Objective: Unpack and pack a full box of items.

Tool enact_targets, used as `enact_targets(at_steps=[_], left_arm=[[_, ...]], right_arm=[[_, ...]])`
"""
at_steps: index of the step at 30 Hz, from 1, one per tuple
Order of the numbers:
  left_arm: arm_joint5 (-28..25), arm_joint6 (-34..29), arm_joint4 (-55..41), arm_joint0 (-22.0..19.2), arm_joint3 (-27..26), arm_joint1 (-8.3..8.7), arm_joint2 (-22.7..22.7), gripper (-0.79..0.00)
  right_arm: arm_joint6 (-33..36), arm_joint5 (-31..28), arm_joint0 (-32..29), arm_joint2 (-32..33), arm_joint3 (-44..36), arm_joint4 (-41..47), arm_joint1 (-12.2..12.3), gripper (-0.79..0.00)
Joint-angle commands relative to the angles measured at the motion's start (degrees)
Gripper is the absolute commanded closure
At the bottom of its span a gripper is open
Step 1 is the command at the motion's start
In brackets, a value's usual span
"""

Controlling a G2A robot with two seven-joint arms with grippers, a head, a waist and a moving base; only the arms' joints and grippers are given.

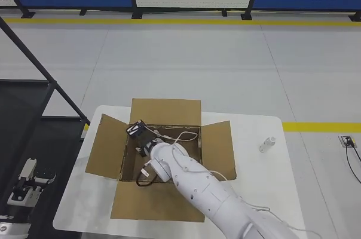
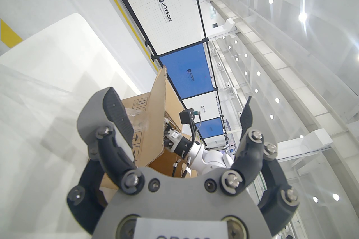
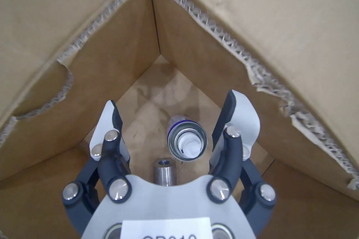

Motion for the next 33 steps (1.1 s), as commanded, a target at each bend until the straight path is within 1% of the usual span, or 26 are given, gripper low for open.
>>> enact_targets(at_steps=[1, 2, 4, 5, 8, 10, 12, 15, 18, 21, 25, 28, 33], left_arm=[[0.0, 0.0, 0.0, 0.0, 0.0, 0.0, 0.0, -0.785], [0.0, 0.0, 0.0, 0.0, 0.0, 0.0, 0.0, -0.785], [0.0, 0.0, 0.0, 0.0, 0.0, 0.0, 0.0, -0.785], [0.0, 0.0, 0.0, 0.0, 0.0, 0.0, 0.0, -0.785], [0.0, 0.0, 0.0, 0.0, 0.0, 0.0, 0.0, -0.785], [0.0, 0.0, 0.0, 0.0, 0.0, 0.0, 0.0, -0.785], [0.0, 0.0, 0.0, 0.0, 0.0, 0.0, 0.0, -0.785], [0.0, 0.0, 0.0, 0.0, 0.0, 0.0, 0.0, -0.785], [0.0, 0.0, 0.0, 0.0, 0.0, 0.0, 0.0, -0.785], [0.0, 0.0, 0.0, 0.0, 0.0, 0.0, 0.0, -0.785], [0.0, 0.0, 0.0, 0.0, 0.0, 0.0, 0.0, -0.785], [0.0, 0.0, 0.0, 0.0, 0.0, 0.0, 0.0, -0.785], [0.0, 0.0, 0.0, 0.0, 0.0, 0.0, 0.0, -0.785]], right_arm=[[0.61, 1.51, -2.16, 1.97, -6.43, -2.84, 1.85, -0.757], [1.39, 2.01, -3.63, 3.51, -10.34, -4.29, 3.02, -0.785], [3.85, 2.47, -7.95, 7.71, -20.34, -8.46, 5.9, -0.785], [6.02, 1.6, -10.92, 10.49, -26.54, -10.65, 7.52, -0.785], [13.69, -3.12, -22.48, 20.52, -47.34, -18.27, 12.15, -0.785], [17.25, -7.22, -30.09, 27.06, -59.16, -21.54, 14.27, -0.785], [18.67, -10.14, -35.66, 32.87, -66.87, -22.31, 15.57, -0.785], [18.69, -11.18, -40.28, 40.48, -72.26, -23.27, 16.73, -0.785], [17.34, -8.73, -42.23, 46.85, -73.22, -24.78, 17.38, -0.785], [16.44, -5.9, -41.93, 53.01, -70.57, -25.29, 17.91, -0.785], [16.35, -4.13, -38.18, 59.01, -61.37, -25.36, 18.62, -0.785], [15.97, -3.37, -34.01, 61.56, -52.66, -25.62, 19.12, -0.785], [15.77, -4.37, -28.17, 64.34, -40.53, -26.27, 20.1, -0.785]])
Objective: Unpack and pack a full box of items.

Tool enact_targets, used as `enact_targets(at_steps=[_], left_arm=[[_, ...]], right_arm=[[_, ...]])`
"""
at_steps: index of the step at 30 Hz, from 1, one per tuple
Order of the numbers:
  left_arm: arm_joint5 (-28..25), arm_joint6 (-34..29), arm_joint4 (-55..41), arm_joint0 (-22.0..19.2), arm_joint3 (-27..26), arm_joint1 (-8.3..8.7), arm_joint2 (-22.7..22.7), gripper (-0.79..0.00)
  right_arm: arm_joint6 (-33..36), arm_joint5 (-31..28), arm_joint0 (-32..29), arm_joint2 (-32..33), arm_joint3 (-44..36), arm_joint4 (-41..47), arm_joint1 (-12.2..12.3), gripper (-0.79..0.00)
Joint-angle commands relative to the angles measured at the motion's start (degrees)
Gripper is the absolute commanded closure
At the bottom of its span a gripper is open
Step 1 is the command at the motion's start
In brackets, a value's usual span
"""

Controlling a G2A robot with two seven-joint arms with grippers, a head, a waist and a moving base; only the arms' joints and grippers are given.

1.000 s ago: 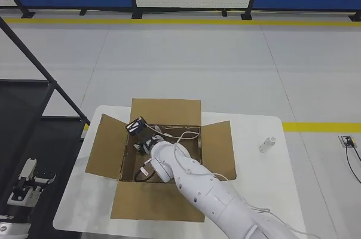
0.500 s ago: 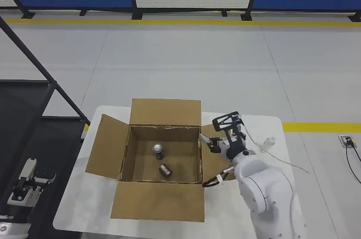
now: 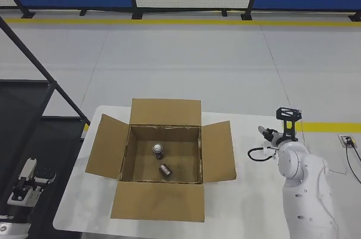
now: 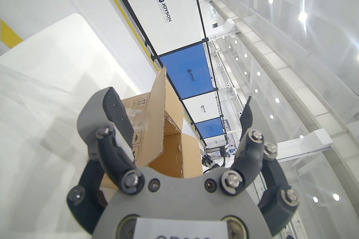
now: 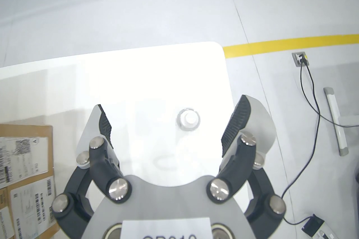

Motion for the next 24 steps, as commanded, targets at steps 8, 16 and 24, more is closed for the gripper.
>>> enact_targets(at_steps=[8, 16, 24], left_arm=[[0.0, 0.0, 0.0, 0.0, 0.0, 0.0, 0.0, -0.785], [0.0, 0.0, 0.0, 0.0, 0.0, 0.0, 0.0, -0.785], [0.0, 0.0, 0.0, 0.0, 0.0, 0.0, 0.0, -0.785]], right_arm=[[4.52, -4.89, 8.43, 1.23, 16.26, -1.07, 1.58, -0.785], [6.52, -6.36, 11.12, 1.4, 21.56, -0.1, 2.5, -0.222], [8.24, -6.81, 11.7, 1.39, 22.26, 1.7, 3.23, -0.055]])
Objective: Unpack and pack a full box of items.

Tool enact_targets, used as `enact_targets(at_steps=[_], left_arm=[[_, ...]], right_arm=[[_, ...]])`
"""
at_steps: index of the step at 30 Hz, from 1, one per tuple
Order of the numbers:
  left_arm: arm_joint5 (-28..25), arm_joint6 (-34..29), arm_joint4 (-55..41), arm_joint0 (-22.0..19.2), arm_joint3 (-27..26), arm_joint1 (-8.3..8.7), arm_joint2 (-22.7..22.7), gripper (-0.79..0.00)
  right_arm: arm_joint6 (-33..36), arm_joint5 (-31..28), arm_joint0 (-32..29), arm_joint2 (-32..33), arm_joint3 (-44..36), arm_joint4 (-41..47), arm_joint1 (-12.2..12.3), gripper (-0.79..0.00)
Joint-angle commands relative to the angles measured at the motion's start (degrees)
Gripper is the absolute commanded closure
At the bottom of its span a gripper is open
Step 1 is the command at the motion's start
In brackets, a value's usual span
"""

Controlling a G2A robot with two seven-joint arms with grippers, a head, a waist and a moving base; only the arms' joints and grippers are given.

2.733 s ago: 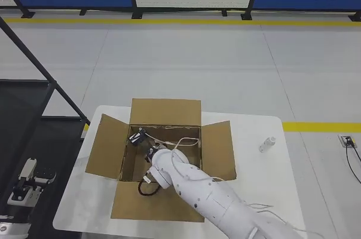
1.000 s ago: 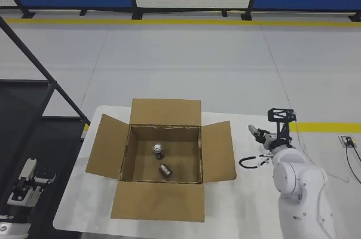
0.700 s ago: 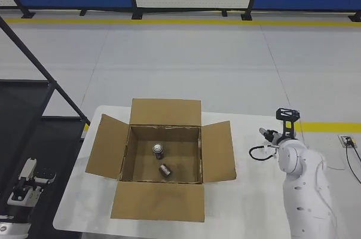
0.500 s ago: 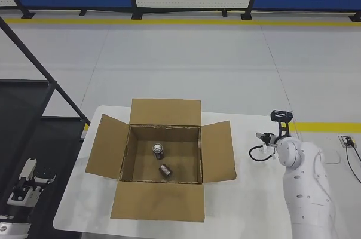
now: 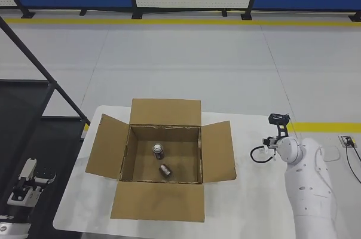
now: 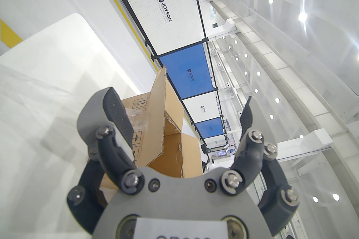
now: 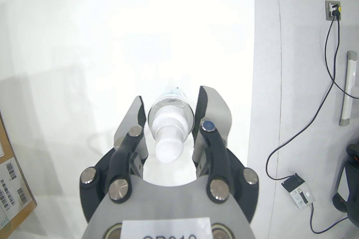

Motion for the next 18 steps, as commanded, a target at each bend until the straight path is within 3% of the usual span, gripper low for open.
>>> enact_targets(at_steps=[1, 5, 9, 14, 18], left_arm=[[0.0, 0.0, 0.0, 0.0, 0.0, 0.0, 0.0, -0.785], [0.0, 0.0, 0.0, 0.0, 0.0, 0.0, 0.0, -0.785], [0.0, 0.0, 0.0, 0.0, 0.0, 0.0, 0.0, -0.785], [0.0, 0.0, 0.0, 0.0, 0.0, 0.0, 0.0, -0.785], [0.0, 0.0, 0.0, 0.0, 0.0, 0.0, 0.0, -0.785]], right_arm=[[-0.49, -0.15, -0.48, 0.0, -1.16, 0.97, 0.12, 0.0], [-1.17, -0.04, -3.17, -1.1, -7.93, 3.38, 0.0, 0.0], [-1.38, 1.09, -10.08, -4.84, -24.3, 6.86, -0.72, 0.0], [-1.7, 1.76, -20.85, -13.31, -48.37, 7.83, -1.49, 0.0], [-3.19, 0.17, -25.37, -22.38, -57.46, 4.82, -1.79, 0.0]])
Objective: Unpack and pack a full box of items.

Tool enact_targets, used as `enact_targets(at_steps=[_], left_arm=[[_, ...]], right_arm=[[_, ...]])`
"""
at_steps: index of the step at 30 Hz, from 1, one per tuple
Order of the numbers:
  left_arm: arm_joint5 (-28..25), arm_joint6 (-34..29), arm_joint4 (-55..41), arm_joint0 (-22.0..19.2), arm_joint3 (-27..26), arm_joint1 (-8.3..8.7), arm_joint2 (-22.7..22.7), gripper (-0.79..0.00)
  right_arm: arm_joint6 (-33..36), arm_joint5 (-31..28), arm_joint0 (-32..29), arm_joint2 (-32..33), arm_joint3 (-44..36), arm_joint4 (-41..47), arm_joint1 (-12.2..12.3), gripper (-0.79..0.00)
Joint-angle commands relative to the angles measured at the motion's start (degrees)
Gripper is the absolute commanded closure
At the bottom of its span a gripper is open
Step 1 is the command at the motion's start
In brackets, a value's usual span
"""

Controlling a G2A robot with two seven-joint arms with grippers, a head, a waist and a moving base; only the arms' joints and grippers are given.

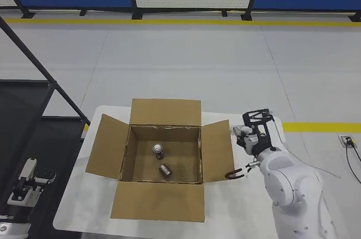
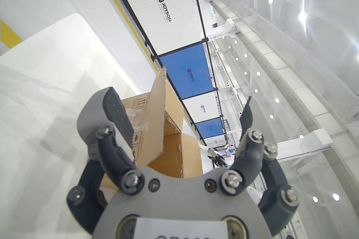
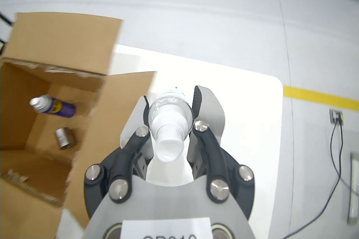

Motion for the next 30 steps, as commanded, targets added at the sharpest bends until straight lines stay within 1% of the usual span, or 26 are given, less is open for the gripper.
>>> enact_targets(at_steps=[1, 3, 4, 6, 8, 12, 15, 19, 22, 26, 28, 30], left_arm=[[0.0, 0.0, 0.0, 0.0, 0.0, 0.0, 0.0, -0.785], [0.0, 0.0, 0.0, 0.0, 0.0, 0.0, 0.0, -0.785], [0.0, 0.0, 0.0, 0.0, 0.0, 0.0, 0.0, -0.785], [0.0, 0.0, 0.0, 0.0, 0.0, 0.0, 0.0, -0.785], [0.0, 0.0, 0.0, 0.0, 0.0, 0.0, 0.0, -0.785], [0.0, 0.0, 0.0, 0.0, 0.0, 0.0, 0.0, -0.785], [0.0, 0.0, 0.0, 0.0, 0.0, 0.0, 0.0, -0.785], [0.0, 0.0, 0.0, 0.0, 0.0, 0.0, 0.0, -0.785], [0.0, 0.0, 0.0, 0.0, 0.0, 0.0, 0.0, -0.785], [0.0, 0.0, 0.0, 0.0, 0.0, 0.0, 0.0, -0.785], [0.0, 0.0, 0.0, 0.0, 0.0, 0.0, 0.0, -0.785], [0.0, 0.0, 0.0, 0.0, 0.0, 0.0, 0.0, -0.785]], right_arm=[[-1.53, -0.06, -1.29, -5.19, -3.17, -2.07, -0.19, 0.0], [-2.98, -0.62, -1.44, -9.44, -3.68, -3.43, -0.39, 0.0], [-3.72, 0.06, -1.09, -11.06, -3.5, -4.52, -0.53, 0.0], [-7.46, 5.31, -0.71, -14.4, -2.63, -9.96, -0.92, 0.0], [-10.93, 9.26, -0.79, -17.4, -2.18, -11.89, -1.38, 0.0], [-13.72, 9.59, -1.03, -20.44, -2.74, -11.38, -1.81, 0.0], [-11.93, 5.07, -0.98, -22.0, -2.91, -9.45, -1.85, 0.0], [-8.65, 1.26, -0.27, -24.95, -1.13, -10.2, -2.02, 0.0], [-5.31, 2.45, 2.11, -28.08, 2.84, -12.96, -2.66, 0.0], [-1.64, 3.75, 6.4, -31.84, 9.25, -11.75, -4.04, 0.0], [-1.63, 4.56, 8.04, -33.41, 11.3, -11.9, -4.67, 0.0], [-2.39, 4.82, 8.36, -34.7, 11.91, -11.85, -5.08, 0.0]])
